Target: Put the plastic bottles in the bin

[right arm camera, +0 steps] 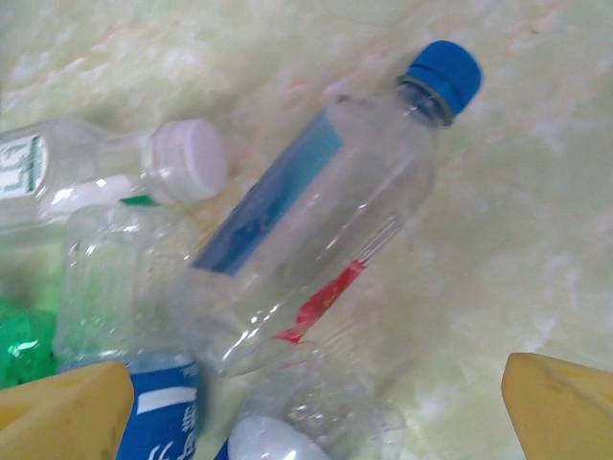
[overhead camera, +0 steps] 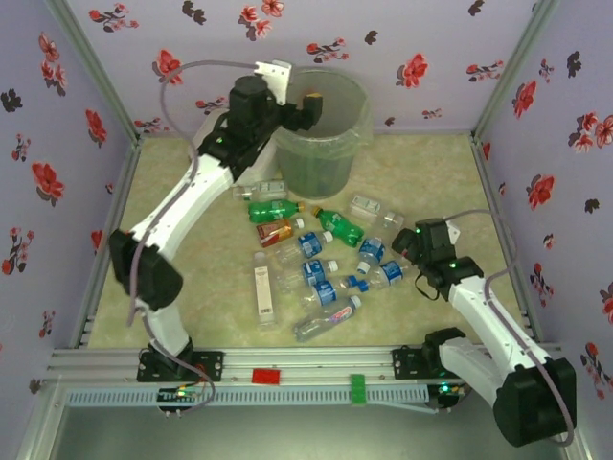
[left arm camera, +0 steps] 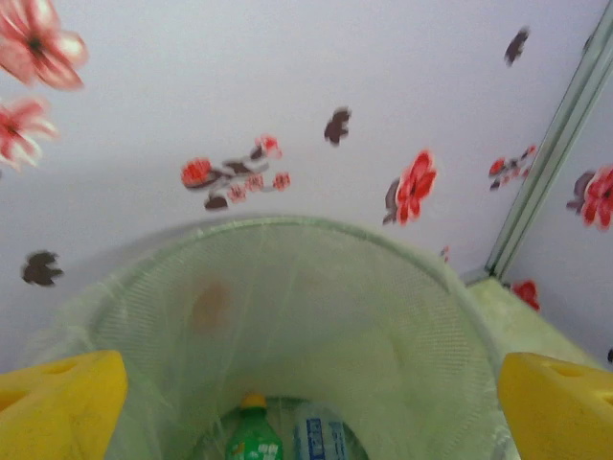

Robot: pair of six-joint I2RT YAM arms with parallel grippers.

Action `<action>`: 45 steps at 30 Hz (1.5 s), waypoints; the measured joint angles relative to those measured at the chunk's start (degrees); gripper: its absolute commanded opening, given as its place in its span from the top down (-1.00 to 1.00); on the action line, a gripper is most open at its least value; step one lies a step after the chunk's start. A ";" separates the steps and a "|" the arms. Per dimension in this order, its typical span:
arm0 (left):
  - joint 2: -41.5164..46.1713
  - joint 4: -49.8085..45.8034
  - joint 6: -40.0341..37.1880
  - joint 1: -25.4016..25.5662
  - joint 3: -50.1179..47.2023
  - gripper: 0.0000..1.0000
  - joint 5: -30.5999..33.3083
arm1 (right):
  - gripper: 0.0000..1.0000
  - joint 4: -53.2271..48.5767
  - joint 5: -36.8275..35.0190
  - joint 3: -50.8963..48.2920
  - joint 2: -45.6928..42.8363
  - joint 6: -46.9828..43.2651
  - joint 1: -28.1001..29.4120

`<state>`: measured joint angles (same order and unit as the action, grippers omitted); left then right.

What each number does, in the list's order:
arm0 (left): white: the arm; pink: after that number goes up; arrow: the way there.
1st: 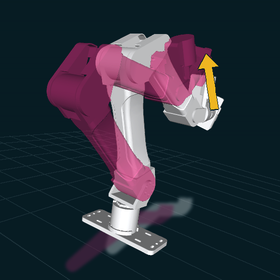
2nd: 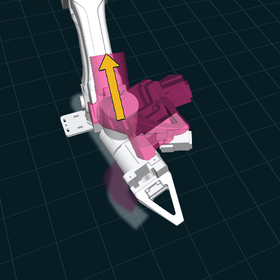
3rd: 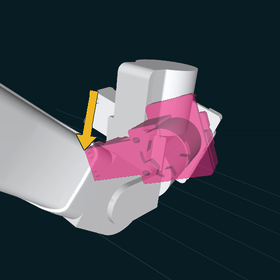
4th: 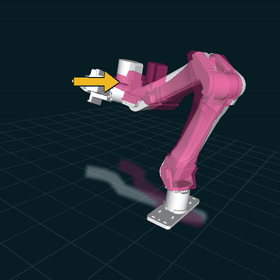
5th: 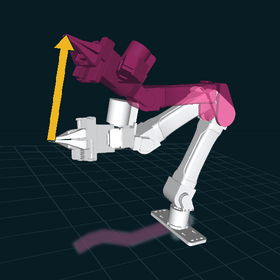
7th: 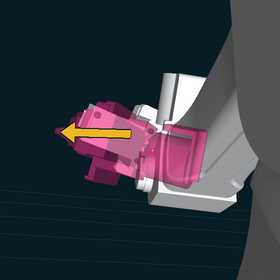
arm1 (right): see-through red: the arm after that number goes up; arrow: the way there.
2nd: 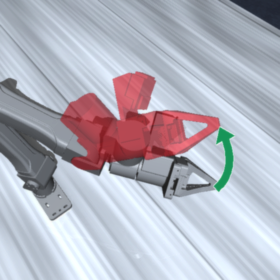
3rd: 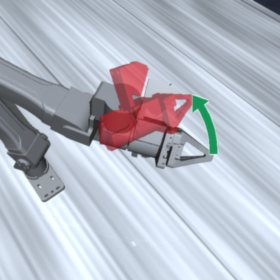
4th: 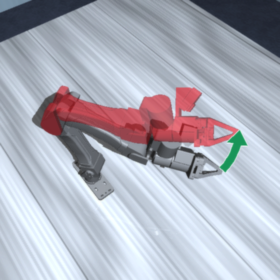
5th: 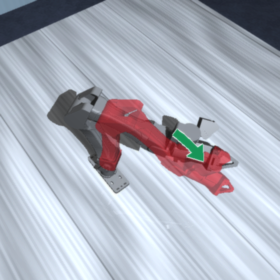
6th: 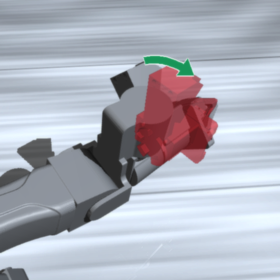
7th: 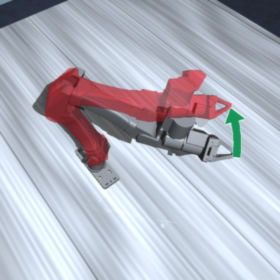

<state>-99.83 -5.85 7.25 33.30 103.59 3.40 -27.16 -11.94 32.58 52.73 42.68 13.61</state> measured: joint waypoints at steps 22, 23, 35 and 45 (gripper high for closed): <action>27.43 14.36 25.20 -0.11 -65.48 -1.00 7.15 | -0.95 11.52 4.63 4.44 19.91 8.79 -6.23; 27.12 14.93 25.92 -0.11 -65.51 -1.00 7.15 | -0.94 12.02 4.68 4.44 20.35 9.07 -6.23; 16.79 23.32 31.56 -0.11 -62.88 -1.00 6.67 | -0.70 17.14 3.74 3.17 21.97 15.06 -6.23; 13.40 23.85 33.18 -0.11 -60.52 -1.00 6.03 | -0.58 19.89 3.41 1.73 23.56 17.44 -6.23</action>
<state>-86.43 18.00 40.42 33.19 43.07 9.43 -7.27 -8.54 34.30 76.29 60.12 7.38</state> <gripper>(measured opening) 0.998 0.796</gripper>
